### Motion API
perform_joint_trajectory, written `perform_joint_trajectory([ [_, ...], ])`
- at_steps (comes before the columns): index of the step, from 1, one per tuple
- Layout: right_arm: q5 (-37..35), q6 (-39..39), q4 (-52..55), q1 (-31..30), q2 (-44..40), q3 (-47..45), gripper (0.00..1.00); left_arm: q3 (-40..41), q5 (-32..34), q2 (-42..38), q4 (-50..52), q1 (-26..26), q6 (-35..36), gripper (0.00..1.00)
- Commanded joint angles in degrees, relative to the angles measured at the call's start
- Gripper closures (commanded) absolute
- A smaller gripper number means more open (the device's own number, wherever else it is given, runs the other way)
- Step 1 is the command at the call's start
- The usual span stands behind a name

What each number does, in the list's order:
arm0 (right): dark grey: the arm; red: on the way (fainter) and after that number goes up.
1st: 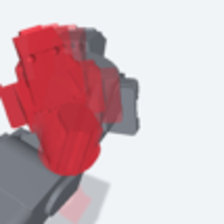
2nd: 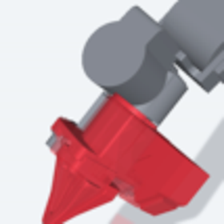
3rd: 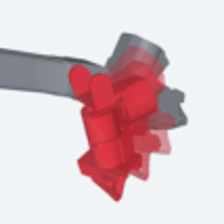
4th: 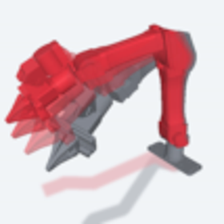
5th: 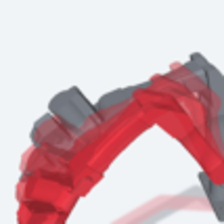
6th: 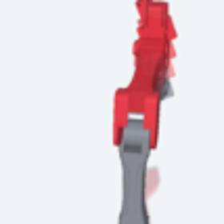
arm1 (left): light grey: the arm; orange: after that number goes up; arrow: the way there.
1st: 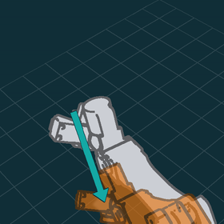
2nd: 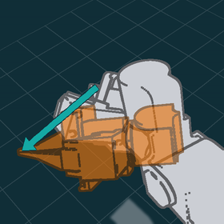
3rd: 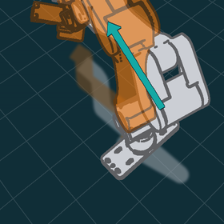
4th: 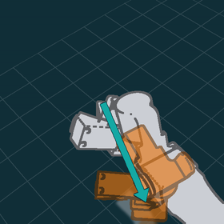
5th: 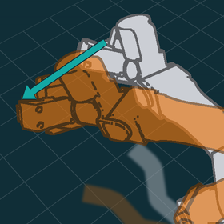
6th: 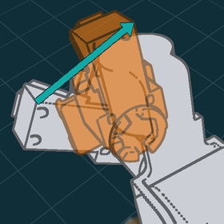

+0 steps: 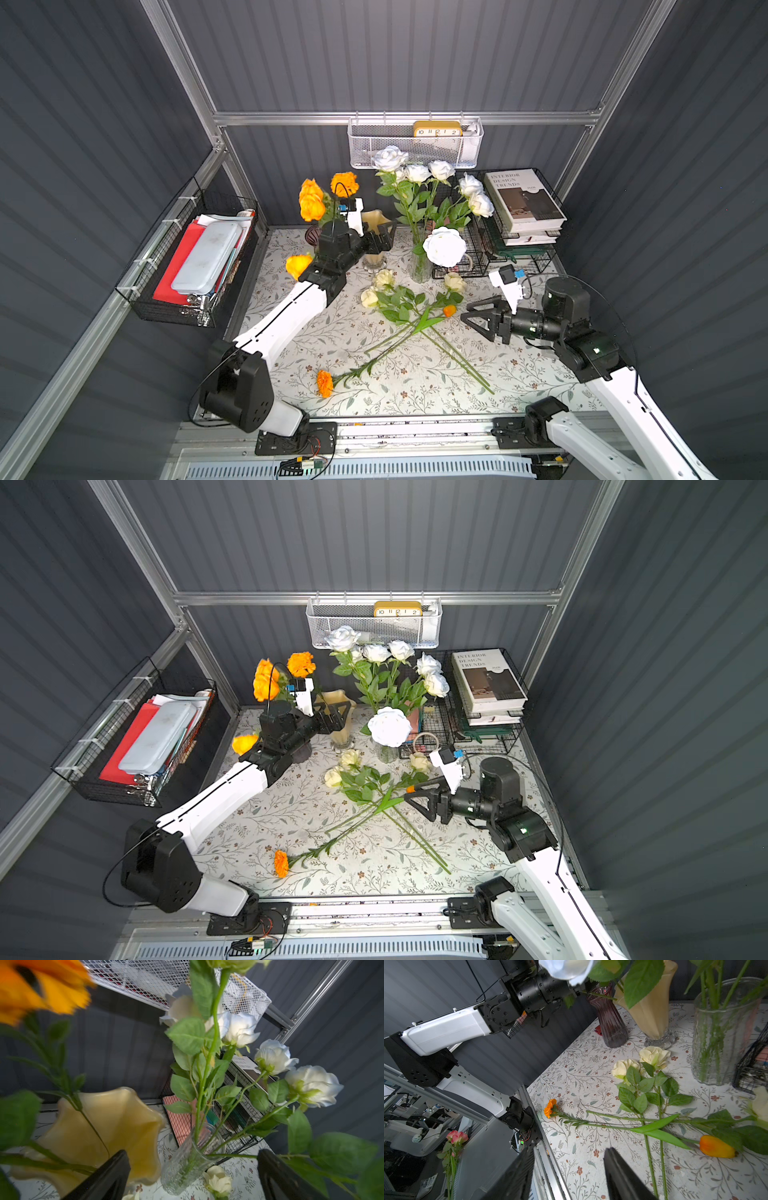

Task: Arrange the flowers in different vases according to their colors
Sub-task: Insert the flower into the vase, then pick up the flower at the center of the board.

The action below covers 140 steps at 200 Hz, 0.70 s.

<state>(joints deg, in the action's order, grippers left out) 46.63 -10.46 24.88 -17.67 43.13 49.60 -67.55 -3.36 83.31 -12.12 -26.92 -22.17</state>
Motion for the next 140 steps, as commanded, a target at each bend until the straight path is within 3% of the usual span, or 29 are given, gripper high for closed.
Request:
perform_joint_trajectory([
  [1,-0.62,-0.2,0.14,0.16,-0.17,-0.65,0.41,3.72,4.87,-3.52,9.73,-0.87,-3.36,0.01],
  [71,-1.64,-0.69,0.52,0.18,3.64,-0.21,0.4,13.66,11.21,-15.71,23.32,-9.61,-7.02,0.01],
  [140,-7.82,-0.88,8.74,0.18,10.07,-0.29,0.42,15.99,11.5,-18.74,24.36,-10.62,-7.5,0.01],
])
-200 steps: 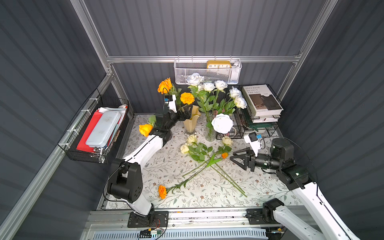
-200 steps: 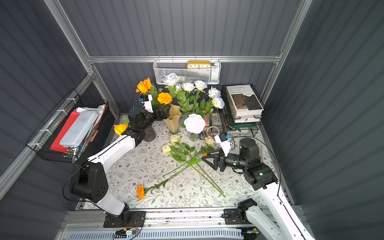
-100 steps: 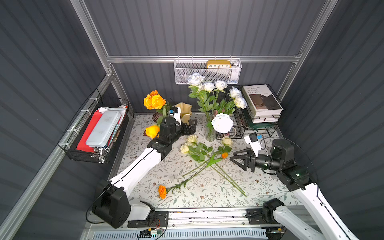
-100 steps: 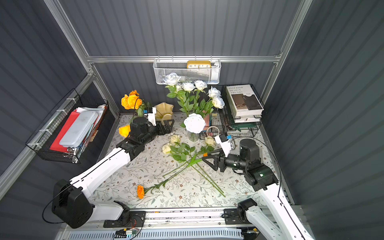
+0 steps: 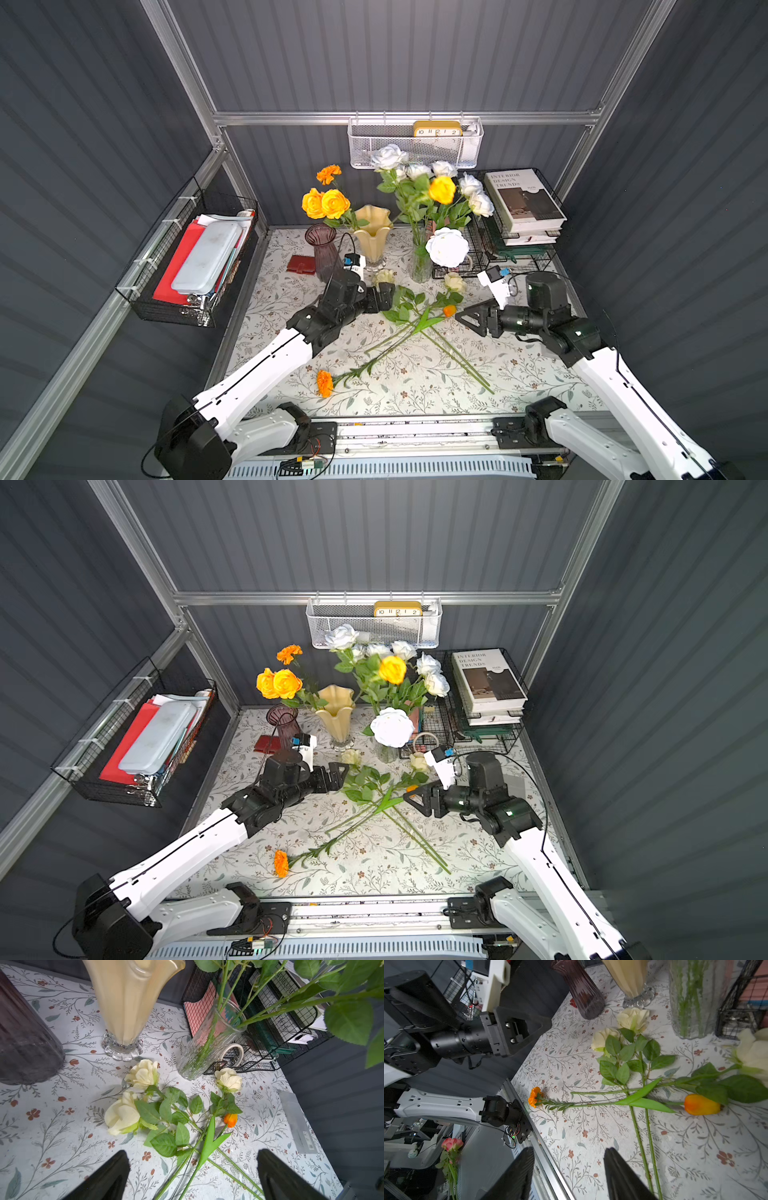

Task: Arrange the flowers in different vases according to their colors
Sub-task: Pick up the flower at the center of the board.

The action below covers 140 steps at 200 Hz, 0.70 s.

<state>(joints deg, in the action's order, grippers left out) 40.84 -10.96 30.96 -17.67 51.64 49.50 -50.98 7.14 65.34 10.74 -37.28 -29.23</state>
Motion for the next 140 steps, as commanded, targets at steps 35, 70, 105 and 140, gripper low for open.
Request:
perform_joint_trajectory([
  [35,-0.67,-0.74,2.34,0.09,3.26,-0.1,0.42,-1.23,0.93,0.05,1.3,-0.29,0.23,0.01],
  [70,-1.91,-0.79,4.37,-0.63,5.6,-0.36,0.44,-0.82,0.77,-0.45,1.21,-0.24,0.24,0.01],
  [105,-6.08,-1.89,4.12,-5.78,10.17,-0.98,0.47,0.57,-1.07,-2.43,0.47,-0.24,1.84,0.01],
  [140,-14.86,0.56,5.01,-19.94,17.42,3.54,0.46,3.02,-2.57,-3.37,0.94,-0.34,0.63,0.01],
])
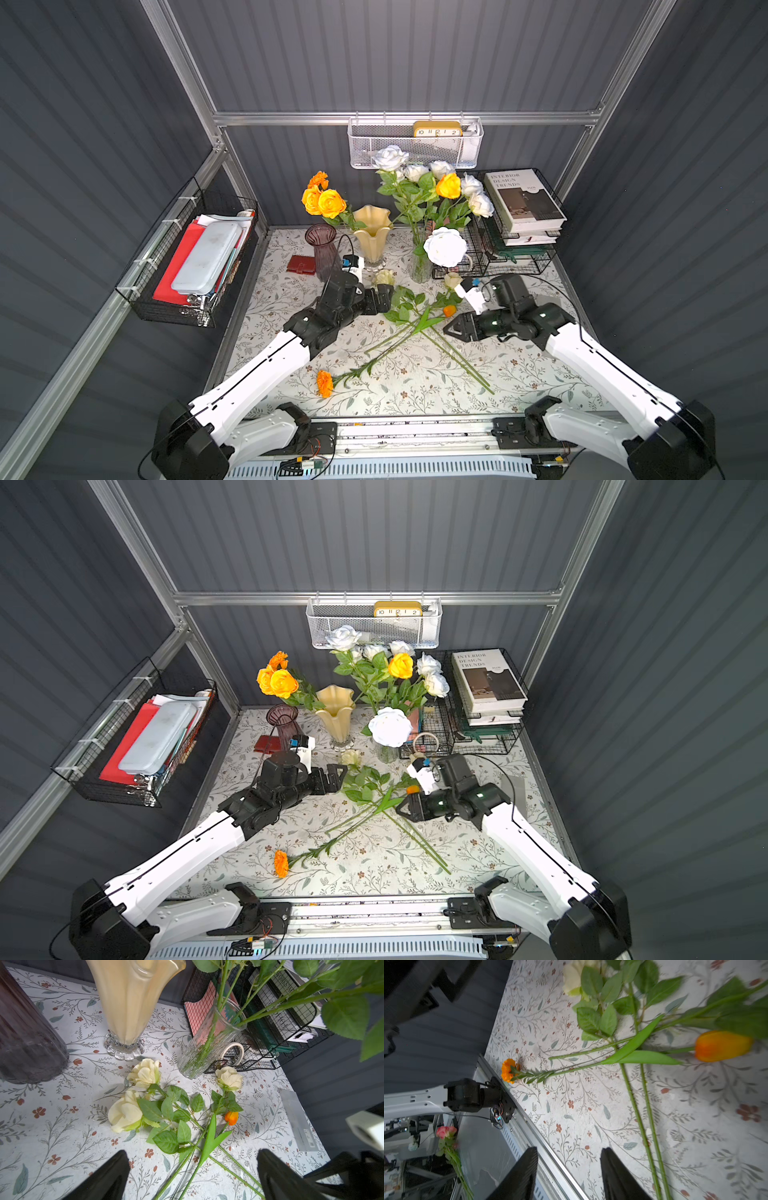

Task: Arrange the flowers in different vases according to their colors
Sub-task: Pick up the flower at the center of the board.

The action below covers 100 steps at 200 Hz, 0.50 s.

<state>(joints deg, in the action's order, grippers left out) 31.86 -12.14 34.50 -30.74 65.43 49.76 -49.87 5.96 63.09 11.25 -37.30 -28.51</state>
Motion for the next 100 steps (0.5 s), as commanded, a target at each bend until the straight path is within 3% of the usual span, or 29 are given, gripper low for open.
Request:
perform_joint_trajectory([
  [1,-5.86,1.76,1.55,-7.05,4.56,3.52,0.46,1.98,-1.34,-1.17,0.48,-0.32,-0.2,0.01],
  [47,-6.59,4.68,-1.38,-14.1,13.81,8.52,0.46,3.98,0.18,-5.03,4.03,-0.25,-0.79,0.01],
  [100,-10.88,20.45,-3.95,-22.5,21.17,12.32,0.43,3.74,1.6,-4.56,4.74,-0.21,-3.88,0.01],
])
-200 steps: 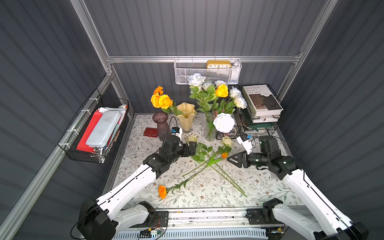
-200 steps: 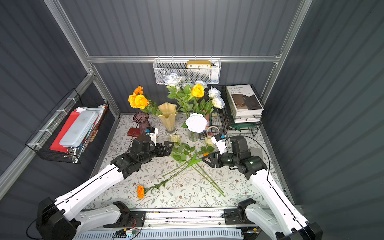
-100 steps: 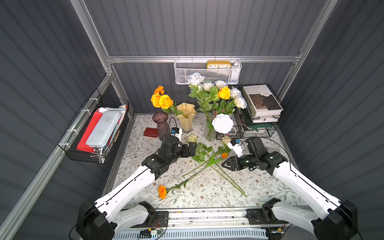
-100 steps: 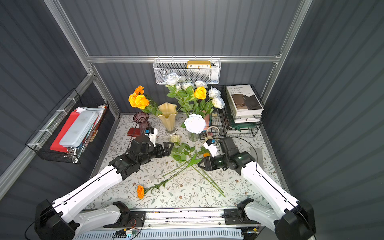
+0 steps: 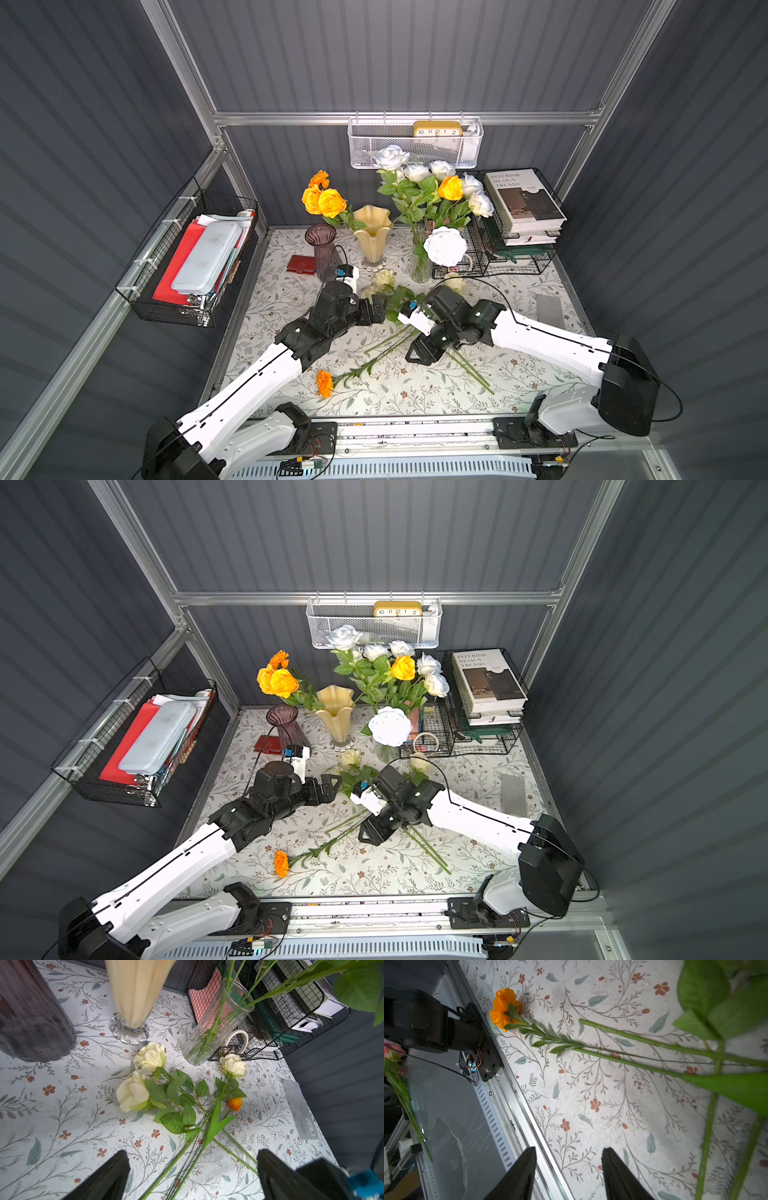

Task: Arrange the flowers in different vases according to their colors
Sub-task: Pick up the flower at the center of the board.

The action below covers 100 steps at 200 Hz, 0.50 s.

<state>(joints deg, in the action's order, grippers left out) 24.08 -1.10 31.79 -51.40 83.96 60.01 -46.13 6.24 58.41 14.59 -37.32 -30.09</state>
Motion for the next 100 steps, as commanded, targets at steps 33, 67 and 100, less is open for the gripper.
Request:
perform_joint_trajectory([
  [33,-4.83,17.97,-5.42,-2.3,5.97,2.69,0.43,-1.9,5.0,2.27,2.96,-0.21,-2.8,0.01],
  [67,-8.75,27.25,-6.44,-2.3,12.02,6.5,0.44,-2.96,6.41,3.12,2.75,0.21,-2.72,0.01],
  [100,-12.82,33.16,-6.94,-2.3,15.84,8.22,0.46,-2.46,5.69,2.01,2.17,2.65,-2.3,0.01],
])
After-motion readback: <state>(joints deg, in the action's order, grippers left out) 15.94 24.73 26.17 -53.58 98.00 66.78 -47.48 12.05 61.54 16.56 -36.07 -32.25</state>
